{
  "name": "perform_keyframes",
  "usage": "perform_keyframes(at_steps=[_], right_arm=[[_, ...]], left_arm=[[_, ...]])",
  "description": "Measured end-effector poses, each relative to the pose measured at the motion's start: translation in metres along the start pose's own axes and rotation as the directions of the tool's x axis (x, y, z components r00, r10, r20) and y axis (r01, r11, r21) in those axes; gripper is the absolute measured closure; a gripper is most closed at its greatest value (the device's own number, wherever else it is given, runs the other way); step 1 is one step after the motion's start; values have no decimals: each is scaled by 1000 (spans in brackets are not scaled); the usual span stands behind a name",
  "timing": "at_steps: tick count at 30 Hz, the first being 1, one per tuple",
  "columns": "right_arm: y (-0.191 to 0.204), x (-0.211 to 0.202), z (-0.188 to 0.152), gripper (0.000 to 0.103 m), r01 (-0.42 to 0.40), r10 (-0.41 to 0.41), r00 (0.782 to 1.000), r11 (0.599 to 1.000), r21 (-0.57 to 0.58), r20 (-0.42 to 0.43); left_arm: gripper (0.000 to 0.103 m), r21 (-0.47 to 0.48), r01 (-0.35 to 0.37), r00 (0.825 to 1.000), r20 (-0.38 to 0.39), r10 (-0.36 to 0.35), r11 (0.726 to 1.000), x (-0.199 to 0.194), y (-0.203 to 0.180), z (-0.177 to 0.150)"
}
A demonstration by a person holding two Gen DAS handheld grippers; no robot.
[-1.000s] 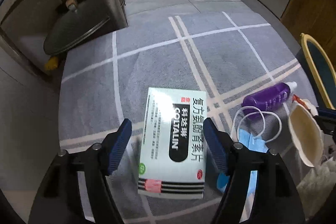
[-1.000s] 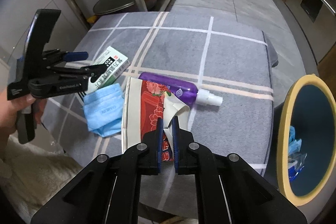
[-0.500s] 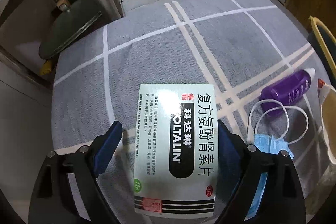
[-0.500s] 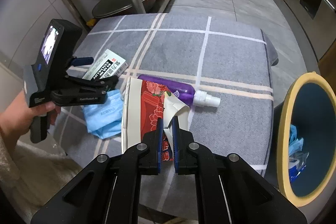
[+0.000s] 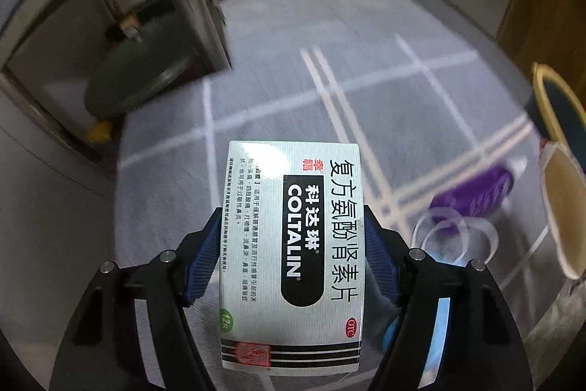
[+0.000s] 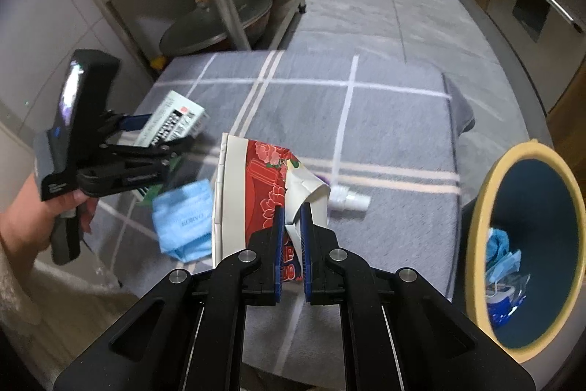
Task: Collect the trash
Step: 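Lift the medicine box and paper cup and carry both over the teal bin, then open both grippers over the bin to drop the box and cup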
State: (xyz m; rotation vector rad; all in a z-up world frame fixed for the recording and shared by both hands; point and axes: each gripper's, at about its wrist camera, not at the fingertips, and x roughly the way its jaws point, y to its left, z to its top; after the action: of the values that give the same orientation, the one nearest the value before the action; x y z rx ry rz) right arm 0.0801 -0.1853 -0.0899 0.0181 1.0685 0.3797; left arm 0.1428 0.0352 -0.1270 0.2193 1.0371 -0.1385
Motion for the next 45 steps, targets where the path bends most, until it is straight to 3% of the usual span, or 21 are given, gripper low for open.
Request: perform_keyframes(at_steps=[5, 10, 15, 18, 22, 29, 34, 45], right_arm=[[-25, -38, 12, 94, 45, -50, 996, 997, 56, 78], [-60, -86, 17, 94, 135, -145, 983, 987, 86, 114], [-103, -126, 7, 94, 224, -238, 962, 968, 117, 135], [-141, -135, -8, 94, 237, -270, 953, 946, 220, 136], [-182, -137, -29, 94, 210, -271, 954, 912, 351, 132], [-226, -132, -57, 94, 280, -334, 940, 870, 405, 68], [-244, -119, -65, 93, 320, -355, 935, 855, 408, 11], [-267, -98, -71, 93, 323, -334, 941, 830, 454, -59]], left_arm=[[32, 18, -12, 992, 125, 10, 1000, -35, -16, 22], [32, 64, 53, 977, 201, -65, 997, -64, -50, 45], [32, 142, 119, 950, 271, -154, 983, -88, -100, 67], [32, 199, 160, 932, 293, -215, 967, -101, -141, 77], [32, 279, 208, 914, 287, -288, 938, -104, -197, 83], [32, 373, 270, 899, 233, -371, 888, -87, -282, 80], [32, 427, 297, 893, 192, -407, 854, -71, -321, 76], [32, 485, 319, 890, 141, -433, 814, -43, -350, 75]])
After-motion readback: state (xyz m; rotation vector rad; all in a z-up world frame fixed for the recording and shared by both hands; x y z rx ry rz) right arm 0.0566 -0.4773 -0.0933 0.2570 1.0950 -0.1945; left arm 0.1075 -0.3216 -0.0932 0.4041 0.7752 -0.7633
